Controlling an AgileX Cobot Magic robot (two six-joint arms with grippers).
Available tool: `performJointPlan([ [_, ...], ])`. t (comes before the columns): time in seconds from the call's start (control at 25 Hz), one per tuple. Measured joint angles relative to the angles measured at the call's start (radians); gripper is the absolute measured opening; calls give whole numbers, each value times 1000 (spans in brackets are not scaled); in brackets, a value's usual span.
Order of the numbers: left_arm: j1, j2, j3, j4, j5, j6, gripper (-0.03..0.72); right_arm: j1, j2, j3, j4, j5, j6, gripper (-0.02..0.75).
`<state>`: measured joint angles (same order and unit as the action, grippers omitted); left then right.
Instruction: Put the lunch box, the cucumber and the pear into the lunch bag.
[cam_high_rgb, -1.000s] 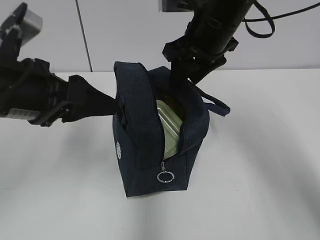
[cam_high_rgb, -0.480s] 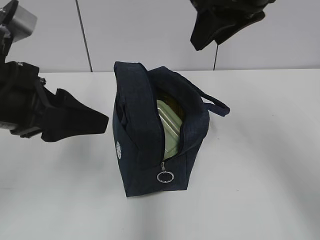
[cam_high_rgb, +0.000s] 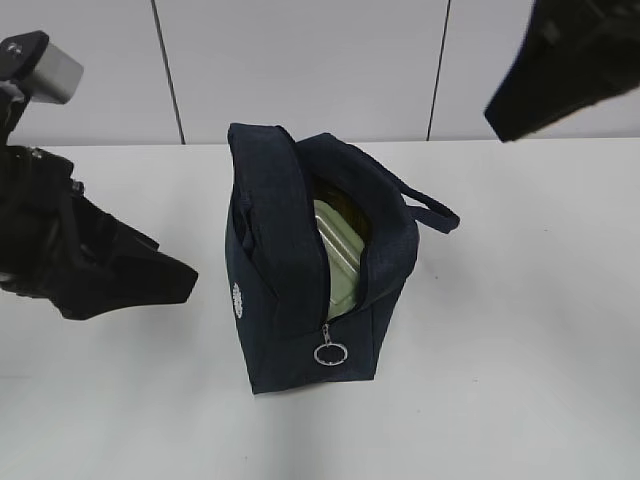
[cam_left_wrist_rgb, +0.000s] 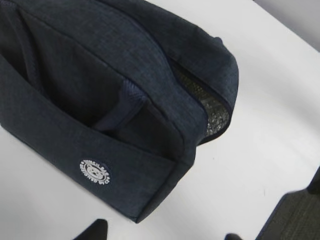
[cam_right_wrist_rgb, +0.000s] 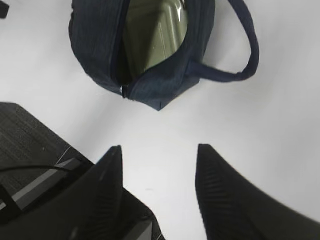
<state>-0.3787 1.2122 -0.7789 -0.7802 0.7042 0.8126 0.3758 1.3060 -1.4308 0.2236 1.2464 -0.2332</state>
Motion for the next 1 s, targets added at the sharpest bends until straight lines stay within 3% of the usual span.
performJointPlan([
  [0.24,0,-9,0,64,25,-36,405,0,-209,258,2,-128,-8,365],
  [0.4,0,-10,0,71,29,-47,401,0,-343,444,31,-291,-24,331],
  [0.56,0,-10,0,71,29,-47,359,0,-413,579,42,-402,-30,321],
  [0.8,0,-10,0,22,30,-48,285,0,-400,625,89,-413,-30,319],
  [1.0,0,-10,0,-18,-29,-48,270,0,-379,625,178,-424,-30,319],
])
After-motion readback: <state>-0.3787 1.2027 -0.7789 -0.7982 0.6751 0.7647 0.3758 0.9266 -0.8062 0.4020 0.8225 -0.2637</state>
